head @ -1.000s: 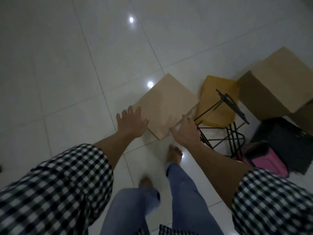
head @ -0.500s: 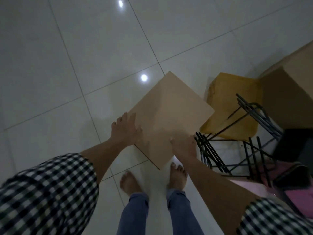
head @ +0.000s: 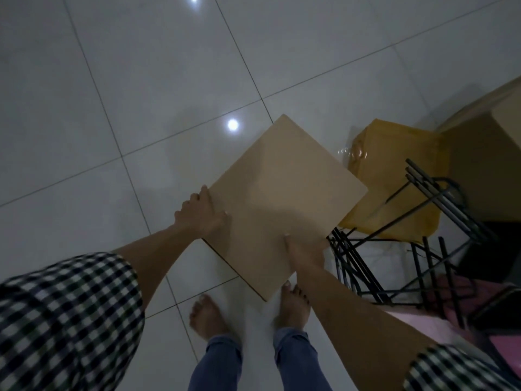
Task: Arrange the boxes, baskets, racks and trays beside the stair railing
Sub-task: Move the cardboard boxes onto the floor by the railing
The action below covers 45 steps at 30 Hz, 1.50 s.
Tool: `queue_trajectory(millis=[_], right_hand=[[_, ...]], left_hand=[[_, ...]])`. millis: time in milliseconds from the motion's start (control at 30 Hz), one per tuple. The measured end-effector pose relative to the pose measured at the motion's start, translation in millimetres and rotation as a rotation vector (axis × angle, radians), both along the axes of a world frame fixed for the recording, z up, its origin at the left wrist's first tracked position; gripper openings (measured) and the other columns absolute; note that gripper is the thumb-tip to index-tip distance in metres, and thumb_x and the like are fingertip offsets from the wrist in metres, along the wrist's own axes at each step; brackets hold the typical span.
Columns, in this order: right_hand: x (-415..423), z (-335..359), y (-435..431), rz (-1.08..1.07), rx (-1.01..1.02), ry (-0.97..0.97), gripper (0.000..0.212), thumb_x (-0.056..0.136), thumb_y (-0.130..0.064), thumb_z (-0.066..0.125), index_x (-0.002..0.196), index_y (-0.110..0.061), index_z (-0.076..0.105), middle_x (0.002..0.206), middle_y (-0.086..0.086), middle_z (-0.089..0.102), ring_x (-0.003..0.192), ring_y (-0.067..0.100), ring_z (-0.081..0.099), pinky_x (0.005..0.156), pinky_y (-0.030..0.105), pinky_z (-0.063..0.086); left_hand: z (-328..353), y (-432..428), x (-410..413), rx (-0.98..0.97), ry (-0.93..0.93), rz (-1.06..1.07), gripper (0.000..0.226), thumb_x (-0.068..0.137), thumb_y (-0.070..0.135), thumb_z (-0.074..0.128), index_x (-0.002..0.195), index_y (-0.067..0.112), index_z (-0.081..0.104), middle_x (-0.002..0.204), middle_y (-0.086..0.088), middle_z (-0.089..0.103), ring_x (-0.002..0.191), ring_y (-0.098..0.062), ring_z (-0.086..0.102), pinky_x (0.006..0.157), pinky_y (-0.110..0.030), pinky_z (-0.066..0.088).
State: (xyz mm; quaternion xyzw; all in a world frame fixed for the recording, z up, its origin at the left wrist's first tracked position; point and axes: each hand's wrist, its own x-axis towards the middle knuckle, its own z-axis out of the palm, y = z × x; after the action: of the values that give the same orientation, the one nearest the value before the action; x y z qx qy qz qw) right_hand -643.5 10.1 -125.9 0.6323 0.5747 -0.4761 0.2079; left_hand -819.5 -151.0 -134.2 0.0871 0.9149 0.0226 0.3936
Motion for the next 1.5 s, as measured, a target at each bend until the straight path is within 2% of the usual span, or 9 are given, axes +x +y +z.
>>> queue_trajectory(millis=[100,200,300,433,667,833,967,1300,1500], right_hand=[[-3.2,7.3,-2.7,-0.025,0.083,0.11,0.088,0.09,-0.039,0.069,0.156,-0.01,0.018,0.149,0.011,0.044,0.134,0.03,0.046,0.109,0.035,0.039],[-15.7,31.3,-1.7,0.042,0.141,0.189,0.092,0.084,-0.042,0.073,0.155,-0.018,0.02,0.147,0.007,0.046,0.131,0.03,0.048,0.104,0.035,0.04],[-36.7,63.1,0.5,0.115,0.146,0.234,0.082,0.08,-0.045,0.076,0.145,-0.015,0.035,0.136,0.007,0.053,0.124,0.03,0.053,0.095,0.034,0.043],[-54.3,117.9,2.7,0.209,0.13,0.271,0.084,0.076,-0.055,0.076,0.14,-0.015,0.04,0.136,0.009,0.056,0.122,0.031,0.054,0.103,0.044,0.045],[-41.9,239.3,0.5,0.342,0.031,0.426,0.097,0.076,-0.06,0.074,0.151,-0.027,0.023,0.142,-0.001,0.052,0.127,0.025,0.053,0.108,0.042,0.043],[-36.7,316.6,-9.8,0.47,0.084,0.486,0.104,0.066,-0.065,0.076,0.149,-0.032,0.022,0.139,-0.004,0.054,0.124,0.023,0.055,0.107,0.047,0.045],[-52.9,359.9,-25.6,0.55,0.133,0.469,0.101,0.069,-0.059,0.081,0.144,-0.018,0.026,0.14,0.006,0.053,0.123,0.03,0.055,0.104,0.045,0.046],[-120.7,413.3,-130.0,0.802,0.033,0.611,0.097,0.065,-0.06,0.082,0.14,-0.02,0.036,0.132,0.002,0.056,0.114,0.028,0.059,0.098,0.051,0.051],[-156.9,424.5,-247.1,1.003,0.015,0.635,0.093,0.068,-0.058,0.082,0.142,-0.022,0.038,0.13,-0.001,0.058,0.114,0.025,0.058,0.097,0.047,0.051]], left_hand=[[12.7,-11.4,4.7,-0.011,0.018,0.13,0.087,0.084,0.064,0.054,0.148,0.013,0.026,0.143,-0.014,0.041,0.126,-0.037,0.046,0.102,-0.05,0.042],[37.4,-34.3,10.9,0.086,0.005,0.318,0.079,0.079,0.059,0.063,0.135,0.01,0.039,0.13,-0.012,0.052,0.112,-0.034,0.056,0.093,-0.048,0.05],[74.3,-52.8,14.9,0.202,0.004,0.468,0.065,0.087,0.044,0.067,0.13,0.007,0.037,0.129,-0.014,0.054,0.111,-0.033,0.057,0.093,-0.044,0.05],[136.6,-71.0,23.8,0.278,0.014,0.585,0.062,0.088,0.043,0.067,0.127,0.006,0.036,0.128,-0.015,0.054,0.111,-0.033,0.057,0.095,-0.046,0.049],[255.9,-93.3,60.5,0.428,0.1,0.749,0.059,0.088,0.035,0.069,0.128,0.007,0.036,0.128,-0.012,0.054,0.11,-0.029,0.055,0.095,-0.044,0.049],[339.0,-107.6,90.9,0.569,0.192,0.779,0.071,0.086,0.031,0.07,0.143,0.013,0.032,0.136,-0.008,0.051,0.118,-0.027,0.053,0.102,-0.044,0.045],[391.9,-124.6,91.7,0.566,0.282,0.803,0.072,0.086,0.033,0.069,0.145,0.016,0.033,0.135,-0.008,0.052,0.117,-0.027,0.054,0.1,-0.039,0.045],[452.0,-239.0,79.5,0.489,0.428,0.991,0.07,0.088,0.037,0.067,0.145,0.015,0.031,0.137,-0.011,0.046,0.122,-0.031,0.049,0.095,-0.034,0.042],[445.8,-349.7,92.9,0.5,0.453,1.195,0.07,0.086,0.037,0.069,0.142,0.014,0.034,0.137,-0.01,0.048,0.122,-0.032,0.049,0.1,-0.044,0.044]])
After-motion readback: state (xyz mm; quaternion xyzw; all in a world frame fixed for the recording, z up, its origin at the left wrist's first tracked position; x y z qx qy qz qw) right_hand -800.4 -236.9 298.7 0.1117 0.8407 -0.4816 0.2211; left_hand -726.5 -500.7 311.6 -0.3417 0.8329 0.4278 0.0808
